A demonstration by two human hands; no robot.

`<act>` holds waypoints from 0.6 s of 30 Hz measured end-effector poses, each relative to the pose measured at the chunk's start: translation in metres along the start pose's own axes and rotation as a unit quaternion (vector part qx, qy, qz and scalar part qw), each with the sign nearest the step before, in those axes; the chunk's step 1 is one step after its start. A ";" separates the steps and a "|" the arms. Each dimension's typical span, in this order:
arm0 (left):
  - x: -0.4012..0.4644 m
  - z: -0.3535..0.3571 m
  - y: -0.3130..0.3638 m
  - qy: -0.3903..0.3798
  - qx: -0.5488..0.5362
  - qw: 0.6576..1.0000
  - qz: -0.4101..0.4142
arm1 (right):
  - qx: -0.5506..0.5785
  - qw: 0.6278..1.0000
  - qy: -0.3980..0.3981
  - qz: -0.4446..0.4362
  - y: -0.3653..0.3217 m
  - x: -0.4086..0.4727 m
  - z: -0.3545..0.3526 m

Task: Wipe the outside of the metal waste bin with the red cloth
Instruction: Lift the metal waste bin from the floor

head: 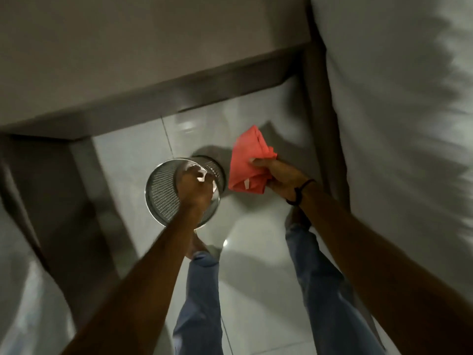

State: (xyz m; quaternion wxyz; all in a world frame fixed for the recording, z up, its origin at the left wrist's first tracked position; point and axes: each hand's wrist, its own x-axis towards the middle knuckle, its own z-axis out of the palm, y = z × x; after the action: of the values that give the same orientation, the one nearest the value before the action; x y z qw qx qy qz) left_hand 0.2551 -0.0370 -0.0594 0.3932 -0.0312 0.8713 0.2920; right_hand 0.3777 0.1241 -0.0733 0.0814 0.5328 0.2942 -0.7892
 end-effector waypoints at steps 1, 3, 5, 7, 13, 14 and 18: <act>-0.003 0.008 -0.014 -0.003 0.040 0.999 -0.007 | -0.012 1.000 0.014 0.003 0.009 0.001 -0.009; -0.006 0.022 -0.034 -0.038 0.091 0.995 0.004 | -0.043 0.998 0.033 0.014 0.025 0.002 -0.023; -0.006 0.031 -0.045 -0.070 0.123 0.989 0.048 | -0.075 0.995 0.052 0.029 0.037 0.002 -0.032; -0.004 0.035 -0.048 -0.064 0.169 0.980 0.087 | -0.093 0.993 0.069 0.033 0.044 -0.001 -0.033; -0.012 0.028 -0.040 -0.048 0.190 0.974 0.111 | -0.144 0.986 0.078 -0.021 0.050 -0.008 -0.027; -0.015 0.021 -0.039 -0.038 0.172 0.978 0.114 | -0.147 0.986 0.077 -0.025 0.049 -0.011 -0.025; -0.024 -0.033 -0.045 -0.012 -0.034 0.999 0.025 | -0.139 0.986 0.079 -0.049 0.048 -0.018 -0.010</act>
State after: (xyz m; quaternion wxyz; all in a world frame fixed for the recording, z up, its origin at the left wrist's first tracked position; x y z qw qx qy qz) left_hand 0.2620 -0.0958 -0.0470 0.3951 -0.0195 0.8566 0.3312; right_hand 0.4145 0.0868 -0.0781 0.0927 0.5620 0.4323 -0.6990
